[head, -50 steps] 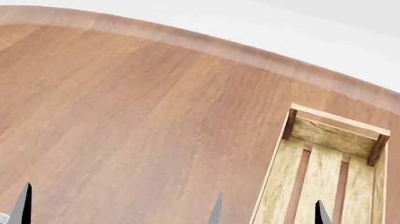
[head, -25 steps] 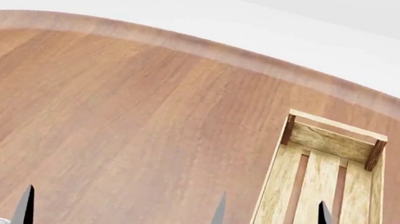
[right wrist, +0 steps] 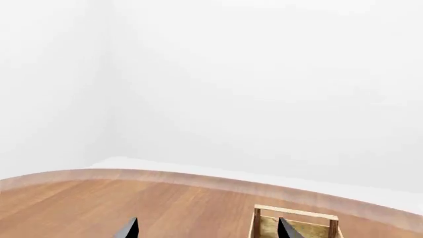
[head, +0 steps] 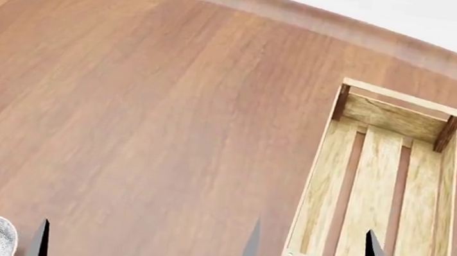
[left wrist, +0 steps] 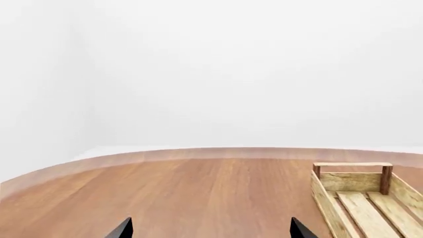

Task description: Stack the right bowl on the left bowl and place them in the tray.

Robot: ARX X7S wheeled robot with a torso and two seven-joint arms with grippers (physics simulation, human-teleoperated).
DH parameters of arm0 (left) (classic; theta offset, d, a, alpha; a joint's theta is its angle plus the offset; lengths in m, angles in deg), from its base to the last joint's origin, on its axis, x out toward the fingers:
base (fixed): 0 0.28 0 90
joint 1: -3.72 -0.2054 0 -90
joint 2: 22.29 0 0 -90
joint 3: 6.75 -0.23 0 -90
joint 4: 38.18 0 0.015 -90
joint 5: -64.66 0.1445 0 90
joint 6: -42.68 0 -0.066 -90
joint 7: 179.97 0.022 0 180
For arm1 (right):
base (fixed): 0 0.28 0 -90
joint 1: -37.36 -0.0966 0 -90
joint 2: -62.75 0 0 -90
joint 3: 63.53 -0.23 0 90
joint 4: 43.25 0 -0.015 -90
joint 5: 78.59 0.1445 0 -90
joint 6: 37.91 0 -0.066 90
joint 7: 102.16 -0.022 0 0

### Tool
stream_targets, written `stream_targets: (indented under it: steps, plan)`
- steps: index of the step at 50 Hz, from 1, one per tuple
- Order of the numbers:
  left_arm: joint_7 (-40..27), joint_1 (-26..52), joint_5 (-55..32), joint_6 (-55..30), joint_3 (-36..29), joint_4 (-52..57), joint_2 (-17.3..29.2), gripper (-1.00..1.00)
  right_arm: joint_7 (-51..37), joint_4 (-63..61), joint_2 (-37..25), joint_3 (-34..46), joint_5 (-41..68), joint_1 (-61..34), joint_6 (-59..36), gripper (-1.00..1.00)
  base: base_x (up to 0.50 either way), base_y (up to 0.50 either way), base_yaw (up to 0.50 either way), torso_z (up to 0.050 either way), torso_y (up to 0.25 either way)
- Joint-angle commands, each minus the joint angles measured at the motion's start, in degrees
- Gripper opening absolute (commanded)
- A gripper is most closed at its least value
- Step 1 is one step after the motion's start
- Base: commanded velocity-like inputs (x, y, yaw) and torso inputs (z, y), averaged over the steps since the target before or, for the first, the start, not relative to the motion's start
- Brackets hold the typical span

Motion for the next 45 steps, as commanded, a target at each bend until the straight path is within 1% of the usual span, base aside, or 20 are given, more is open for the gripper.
stream_targets:
  steps: [1,37,45]
  plan:
    - [0.9,0.1,0.4,2.2,1.6,-0.6,-1.1,1.00,1.5,0.7,0.7,-0.9,-1.0,0.1,1.7,1.00,0.00,0.00,0.00,0.041,-0.191]
    - [0.3,0.5,-0.3,1.9,0.4,-0.1,-0.2,1.00,0.1,0.9,-0.5,-0.2,-0.1,-0.3,2.0,1.00,0.00,0.00,0.00,0.041,-0.191]
    - [-0.1,0.6,-0.7,0.5,-0.2,1.4,0.1,1.00,-0.2,1.1,-0.9,-0.7,0.2,0.0,2.7,1.00,0.00,0.00,0.00,0.041,-0.191]
